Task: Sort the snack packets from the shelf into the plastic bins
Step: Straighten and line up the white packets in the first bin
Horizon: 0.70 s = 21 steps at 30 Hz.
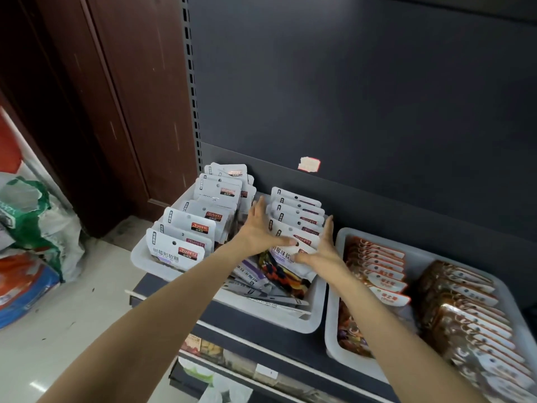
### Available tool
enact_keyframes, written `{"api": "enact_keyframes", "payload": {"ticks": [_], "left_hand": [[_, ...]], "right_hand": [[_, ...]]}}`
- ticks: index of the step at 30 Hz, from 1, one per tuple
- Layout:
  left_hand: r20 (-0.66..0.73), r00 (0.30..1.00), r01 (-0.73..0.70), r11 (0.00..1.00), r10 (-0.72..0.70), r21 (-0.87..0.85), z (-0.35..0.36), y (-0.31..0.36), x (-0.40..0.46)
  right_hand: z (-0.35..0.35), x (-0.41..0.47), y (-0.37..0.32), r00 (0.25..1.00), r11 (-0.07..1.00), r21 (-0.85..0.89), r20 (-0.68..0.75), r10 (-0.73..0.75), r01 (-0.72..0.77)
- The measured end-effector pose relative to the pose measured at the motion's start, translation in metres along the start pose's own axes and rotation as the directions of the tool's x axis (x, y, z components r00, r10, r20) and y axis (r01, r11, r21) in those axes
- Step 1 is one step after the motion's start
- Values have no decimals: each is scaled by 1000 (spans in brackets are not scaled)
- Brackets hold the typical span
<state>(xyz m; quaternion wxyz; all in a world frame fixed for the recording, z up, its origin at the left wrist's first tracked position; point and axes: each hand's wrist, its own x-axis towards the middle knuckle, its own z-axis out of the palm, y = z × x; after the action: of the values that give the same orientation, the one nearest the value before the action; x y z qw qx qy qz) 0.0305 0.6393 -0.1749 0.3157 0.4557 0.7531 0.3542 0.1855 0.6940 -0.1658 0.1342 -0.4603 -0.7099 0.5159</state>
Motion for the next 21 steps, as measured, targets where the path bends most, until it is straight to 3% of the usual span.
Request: {"api": "enact_keyframes", "payload": {"ticks": [3, 8, 11, 16, 18, 21], "left_hand": [[94, 992, 107, 926, -78, -361, -5, -12, 14], [172, 984, 42, 858, 54, -512, 7, -2, 8], [171, 985, 36, 915, 37, -402, 3, -15, 6], [195, 981, 19, 998, -8, -56, -13, -27, 1], [167, 986, -19, 997, 7, 70, -19, -19, -2], [121, 988, -110, 981, 92, 160, -28, -10, -14]], "right_hand": [[0, 14, 1, 997, 1000, -13, -76, -13, 12], [-6, 34, 6, 996, 995, 81, -75, -55, 61], [-9, 37, 11, 992, 992, 51, -55, -114, 116], [2, 32, 6, 960, 945, -283, -178, -218, 162], [-1, 29, 3, 938, 844, -519, -204, -279, 139], [-1, 14, -2, 893, 631, -742, -101, -438, 226]]}}
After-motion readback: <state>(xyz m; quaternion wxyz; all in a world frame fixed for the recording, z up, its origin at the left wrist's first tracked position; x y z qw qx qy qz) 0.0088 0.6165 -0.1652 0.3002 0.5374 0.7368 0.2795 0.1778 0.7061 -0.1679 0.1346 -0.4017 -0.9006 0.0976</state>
